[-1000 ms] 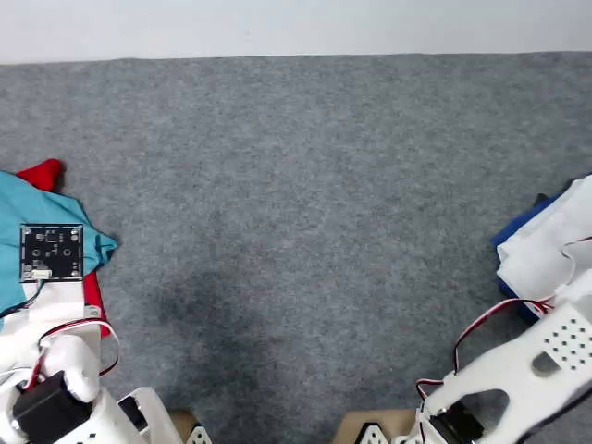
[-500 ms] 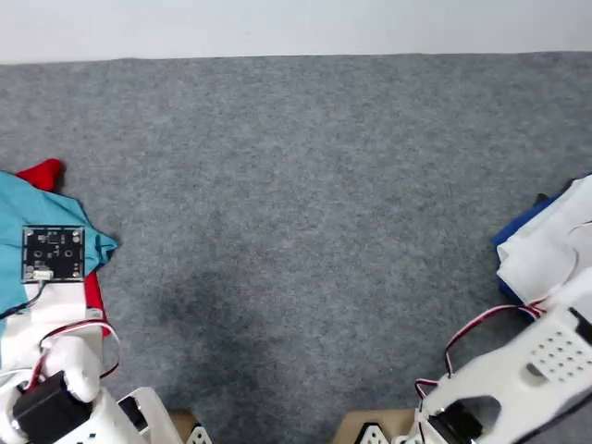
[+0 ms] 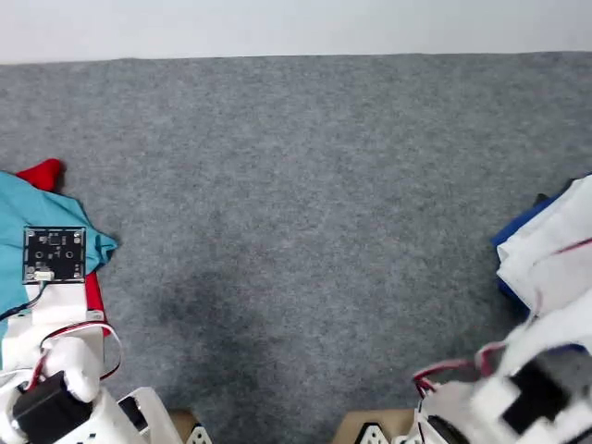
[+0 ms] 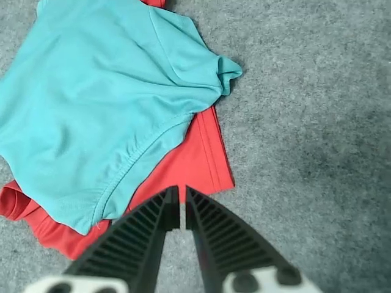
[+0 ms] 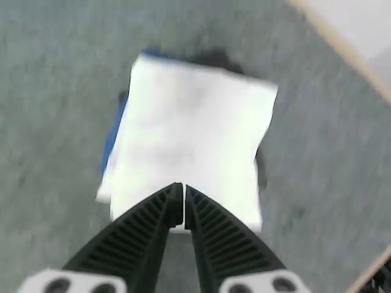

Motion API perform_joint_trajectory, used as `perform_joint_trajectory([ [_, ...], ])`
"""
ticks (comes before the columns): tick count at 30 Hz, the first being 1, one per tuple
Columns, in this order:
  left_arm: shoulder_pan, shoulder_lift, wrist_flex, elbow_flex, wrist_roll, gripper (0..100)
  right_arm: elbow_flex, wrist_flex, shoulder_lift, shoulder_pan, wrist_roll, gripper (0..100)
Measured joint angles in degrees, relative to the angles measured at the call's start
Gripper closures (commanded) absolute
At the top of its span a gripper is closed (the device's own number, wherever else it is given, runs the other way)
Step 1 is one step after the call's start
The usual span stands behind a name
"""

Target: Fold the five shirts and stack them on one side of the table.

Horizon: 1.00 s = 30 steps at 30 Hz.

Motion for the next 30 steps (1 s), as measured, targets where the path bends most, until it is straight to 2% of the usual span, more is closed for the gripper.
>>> perform_joint_trajectory([
  [5,-0.1,8.6,-0.5,-2.1,0.0,97,25.2,0.0,-19.9,0.0,0.0,99.0],
  [13,-0.1,39.1,-4.0,-19.9,0.0,95,52.0,-3.7,-41.1,0.0,1.6,99.0],
  [17,0.3,56.5,-4.9,-30.4,-2.8,94,58.1,-6.0,-48.2,0.0,8.7,99.0],
  [22,1.6,76.9,-5.1,-42.1,-7.2,82,62.0,-8.0,-55.6,0.0,18.2,99.0],
  [30,1.9,96.6,-4.3,-57.1,-7.8,77,65.9,-8.1,-63.0,0.0,21.9,99.0],
])
